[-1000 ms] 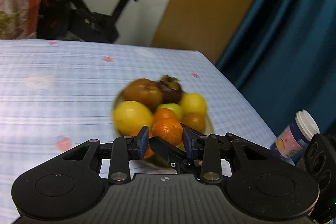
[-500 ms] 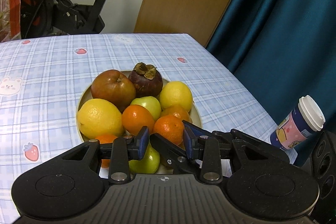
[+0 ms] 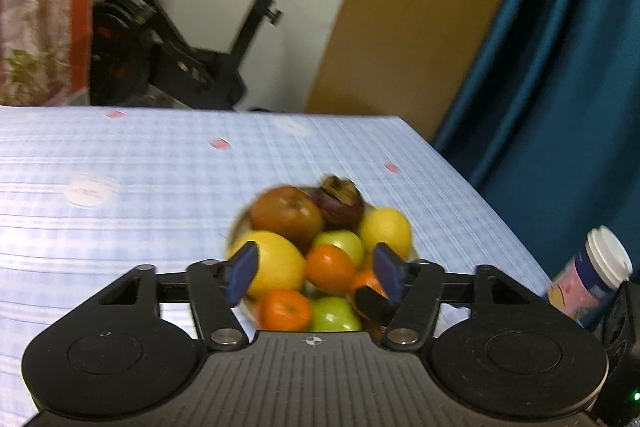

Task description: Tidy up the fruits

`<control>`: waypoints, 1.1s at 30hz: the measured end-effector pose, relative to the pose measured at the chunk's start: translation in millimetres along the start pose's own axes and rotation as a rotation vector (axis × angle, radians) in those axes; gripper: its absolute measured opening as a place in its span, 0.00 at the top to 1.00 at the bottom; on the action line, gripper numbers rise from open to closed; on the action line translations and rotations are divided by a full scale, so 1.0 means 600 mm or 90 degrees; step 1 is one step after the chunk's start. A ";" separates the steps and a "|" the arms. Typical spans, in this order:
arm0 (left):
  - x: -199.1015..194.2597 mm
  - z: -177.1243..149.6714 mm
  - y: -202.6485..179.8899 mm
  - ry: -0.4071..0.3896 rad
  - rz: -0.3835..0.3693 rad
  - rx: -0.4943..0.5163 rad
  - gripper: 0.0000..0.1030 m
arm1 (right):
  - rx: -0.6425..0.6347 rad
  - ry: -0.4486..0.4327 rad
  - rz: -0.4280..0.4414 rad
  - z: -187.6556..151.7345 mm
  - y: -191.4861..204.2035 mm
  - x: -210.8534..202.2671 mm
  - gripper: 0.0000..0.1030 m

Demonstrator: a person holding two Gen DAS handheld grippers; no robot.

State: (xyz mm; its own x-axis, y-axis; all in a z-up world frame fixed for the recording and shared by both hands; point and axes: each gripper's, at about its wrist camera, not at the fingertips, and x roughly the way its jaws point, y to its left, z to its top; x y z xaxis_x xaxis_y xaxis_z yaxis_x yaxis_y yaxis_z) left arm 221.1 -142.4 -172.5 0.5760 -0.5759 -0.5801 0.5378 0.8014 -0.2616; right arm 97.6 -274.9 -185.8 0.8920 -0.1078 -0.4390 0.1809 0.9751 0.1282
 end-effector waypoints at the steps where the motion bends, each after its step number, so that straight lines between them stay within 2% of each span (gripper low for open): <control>1: -0.010 0.003 0.004 -0.008 0.006 -0.003 0.24 | 0.005 0.001 -0.002 0.003 -0.001 -0.001 0.40; 3: -0.029 0.009 0.009 -0.023 0.018 -0.001 0.14 | 0.014 0.004 -0.002 0.009 -0.004 -0.002 0.28; 6: -0.057 0.018 0.014 -0.041 0.042 0.012 0.12 | 0.025 0.002 -0.008 0.018 -0.006 -0.009 0.16; 10: -0.086 0.027 0.015 -0.050 0.072 0.023 0.12 | 0.033 -0.004 -0.024 0.032 -0.006 -0.023 0.07; 14: -0.126 0.029 0.012 -0.068 0.066 0.032 0.12 | 0.045 -0.006 -0.004 0.053 -0.005 -0.044 0.00; 19: -0.184 0.031 -0.001 -0.101 0.098 0.056 0.10 | 0.018 -0.001 -0.007 0.090 0.018 -0.077 0.00; 27: -0.290 0.030 -0.026 -0.157 0.192 0.094 0.08 | 0.014 -0.006 0.003 0.155 0.049 -0.149 0.00; 33: -0.365 0.023 -0.056 -0.205 0.256 0.091 0.06 | 0.016 -0.027 0.001 0.175 0.079 -0.203 0.00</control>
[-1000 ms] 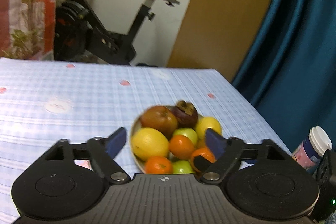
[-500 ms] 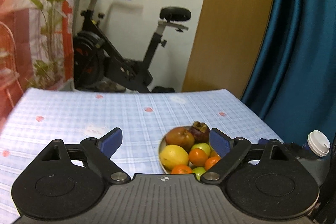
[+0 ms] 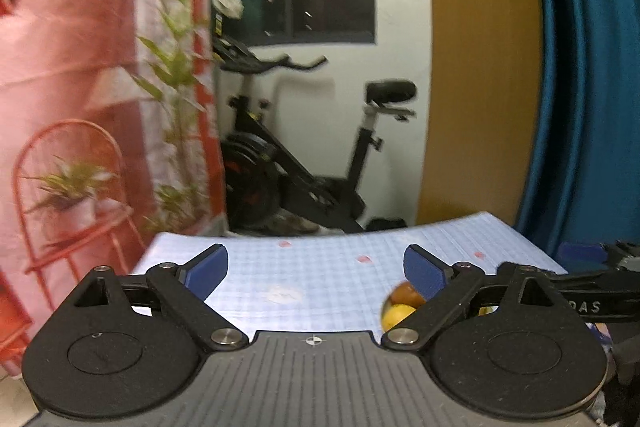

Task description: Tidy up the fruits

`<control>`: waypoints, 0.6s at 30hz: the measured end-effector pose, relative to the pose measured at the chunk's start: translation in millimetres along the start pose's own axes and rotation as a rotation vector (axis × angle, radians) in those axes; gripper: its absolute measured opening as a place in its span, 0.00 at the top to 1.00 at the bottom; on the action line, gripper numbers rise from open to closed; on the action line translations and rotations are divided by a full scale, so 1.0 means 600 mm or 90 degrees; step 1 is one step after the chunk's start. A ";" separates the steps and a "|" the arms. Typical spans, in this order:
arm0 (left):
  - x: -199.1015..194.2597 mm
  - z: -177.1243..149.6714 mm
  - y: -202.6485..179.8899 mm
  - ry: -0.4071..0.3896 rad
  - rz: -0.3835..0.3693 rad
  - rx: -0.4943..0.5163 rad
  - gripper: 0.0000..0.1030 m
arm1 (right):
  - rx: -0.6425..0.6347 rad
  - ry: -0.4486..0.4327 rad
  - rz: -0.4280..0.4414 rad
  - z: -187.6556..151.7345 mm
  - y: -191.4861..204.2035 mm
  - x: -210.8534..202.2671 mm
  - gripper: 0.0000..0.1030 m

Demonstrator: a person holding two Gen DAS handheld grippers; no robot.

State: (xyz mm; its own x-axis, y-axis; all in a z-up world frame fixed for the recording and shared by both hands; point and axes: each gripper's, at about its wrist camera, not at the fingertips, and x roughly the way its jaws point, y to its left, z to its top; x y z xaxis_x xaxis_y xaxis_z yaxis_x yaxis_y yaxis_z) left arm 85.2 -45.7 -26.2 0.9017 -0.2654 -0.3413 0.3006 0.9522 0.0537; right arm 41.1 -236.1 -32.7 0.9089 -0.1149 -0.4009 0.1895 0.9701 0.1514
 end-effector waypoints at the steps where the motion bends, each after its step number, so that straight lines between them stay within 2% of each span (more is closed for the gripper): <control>1: -0.007 0.003 -0.002 -0.006 0.010 -0.001 0.06 | -0.001 -0.002 0.001 0.001 0.004 -0.006 0.00; 3: -0.022 0.008 -0.005 -0.012 0.027 -0.007 0.05 | -0.009 -0.006 0.003 0.004 0.013 -0.018 0.00; 9: -0.051 0.013 -0.017 -0.028 0.026 -0.003 0.05 | -0.018 -0.015 0.002 0.010 0.023 -0.040 0.00; 18: -0.045 0.007 -0.015 -0.028 0.042 -0.013 0.04 | -0.019 -0.015 0.000 0.012 0.024 -0.046 0.00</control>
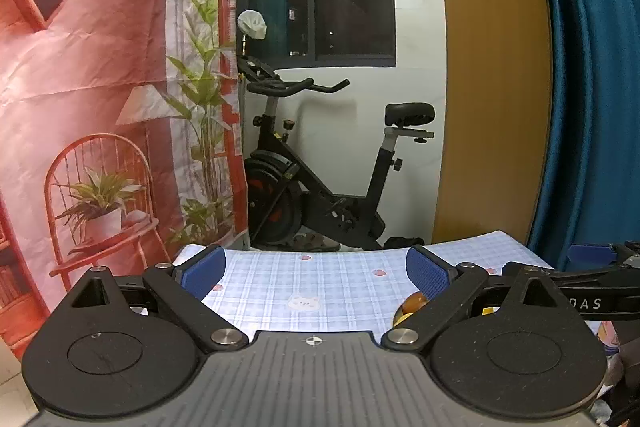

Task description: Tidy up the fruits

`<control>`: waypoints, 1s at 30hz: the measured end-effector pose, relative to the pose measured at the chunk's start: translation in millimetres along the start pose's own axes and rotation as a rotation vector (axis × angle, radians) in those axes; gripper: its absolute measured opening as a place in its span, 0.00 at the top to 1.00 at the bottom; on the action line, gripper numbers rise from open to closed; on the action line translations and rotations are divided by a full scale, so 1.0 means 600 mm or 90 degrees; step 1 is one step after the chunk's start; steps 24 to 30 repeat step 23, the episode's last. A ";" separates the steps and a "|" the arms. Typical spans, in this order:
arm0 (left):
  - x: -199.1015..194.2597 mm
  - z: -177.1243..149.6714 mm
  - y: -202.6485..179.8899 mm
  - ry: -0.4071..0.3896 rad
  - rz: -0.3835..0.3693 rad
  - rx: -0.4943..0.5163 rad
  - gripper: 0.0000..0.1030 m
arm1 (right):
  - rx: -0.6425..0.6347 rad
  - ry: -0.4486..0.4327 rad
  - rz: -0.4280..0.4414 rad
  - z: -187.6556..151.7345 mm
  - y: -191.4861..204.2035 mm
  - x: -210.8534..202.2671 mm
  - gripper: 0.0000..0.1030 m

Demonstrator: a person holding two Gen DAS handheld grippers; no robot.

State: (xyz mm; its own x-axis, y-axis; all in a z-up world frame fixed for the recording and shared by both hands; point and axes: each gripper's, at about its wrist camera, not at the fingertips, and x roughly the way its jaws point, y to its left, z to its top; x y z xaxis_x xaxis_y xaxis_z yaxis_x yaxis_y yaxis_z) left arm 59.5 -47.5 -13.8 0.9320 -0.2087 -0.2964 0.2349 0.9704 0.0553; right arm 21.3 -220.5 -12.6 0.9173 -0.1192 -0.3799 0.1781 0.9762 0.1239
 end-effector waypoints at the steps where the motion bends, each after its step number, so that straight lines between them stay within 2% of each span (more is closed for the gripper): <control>1: 0.000 0.000 0.000 0.001 0.001 -0.001 0.04 | 0.000 0.000 0.001 0.000 0.000 -0.002 0.00; 30: 0.002 -0.006 -0.004 0.016 0.021 -0.021 0.04 | -0.003 0.002 0.002 -0.002 0.000 -0.001 0.00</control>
